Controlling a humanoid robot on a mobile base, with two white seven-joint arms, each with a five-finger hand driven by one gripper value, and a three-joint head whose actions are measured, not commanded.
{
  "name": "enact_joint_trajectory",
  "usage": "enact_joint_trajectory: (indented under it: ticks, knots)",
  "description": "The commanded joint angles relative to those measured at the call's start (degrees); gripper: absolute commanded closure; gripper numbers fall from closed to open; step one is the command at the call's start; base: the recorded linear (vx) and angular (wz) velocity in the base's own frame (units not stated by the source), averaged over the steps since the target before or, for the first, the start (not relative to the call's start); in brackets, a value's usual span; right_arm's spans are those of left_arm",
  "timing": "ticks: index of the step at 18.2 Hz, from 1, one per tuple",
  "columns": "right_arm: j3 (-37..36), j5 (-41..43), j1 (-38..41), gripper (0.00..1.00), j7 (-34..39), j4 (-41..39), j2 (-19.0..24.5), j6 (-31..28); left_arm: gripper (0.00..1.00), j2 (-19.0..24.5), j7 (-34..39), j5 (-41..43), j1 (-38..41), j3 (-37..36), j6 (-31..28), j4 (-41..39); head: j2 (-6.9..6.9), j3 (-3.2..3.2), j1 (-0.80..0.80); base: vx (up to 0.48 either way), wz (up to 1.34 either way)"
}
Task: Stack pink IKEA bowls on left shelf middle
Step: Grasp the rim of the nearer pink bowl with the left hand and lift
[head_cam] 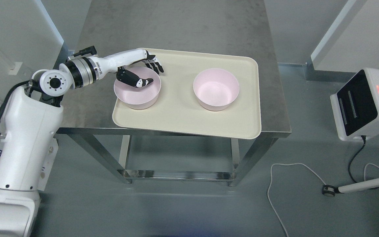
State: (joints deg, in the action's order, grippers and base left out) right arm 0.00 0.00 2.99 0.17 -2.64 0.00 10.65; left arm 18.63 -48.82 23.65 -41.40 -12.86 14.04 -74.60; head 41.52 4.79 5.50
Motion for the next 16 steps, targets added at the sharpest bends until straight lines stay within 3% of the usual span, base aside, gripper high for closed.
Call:
enact_joint_trajectory:
  ticks: [1,8,13,16]
  knots:
    - [-0.5,-0.4,0.0,0.0,0.0,0.0,-1.0,0.0,0.99,-3.2,0.0,0.9,-0.3,1.7,4.2,3.0,0.0,0.0,0.0,0.0,0.0]
    - [-0.5,-0.4,0.0,0.0,0.0,0.0,-1.0,0.0,1.0,-4.6,-0.3,0.4,-6.9,6.5,4.0,3.6,0.0,0.0,0.0,0.0,0.0]
    - [-0.5,-0.4,0.0,0.0,0.0,0.0,-1.0,0.0,0.99,-17.6,-3.0,0.3,-8.5,5.3,4.0,1.4,0.0,0.0,0.0,0.0,0.0]
    - [-0.6,-0.4,0.0,0.0,0.0,0.0,-1.0,0.0,0.99,-17.6,-3.0,1.2,-12.3,-4.1,4.0,2.0,0.0,0.0,0.0,0.0,0.0]
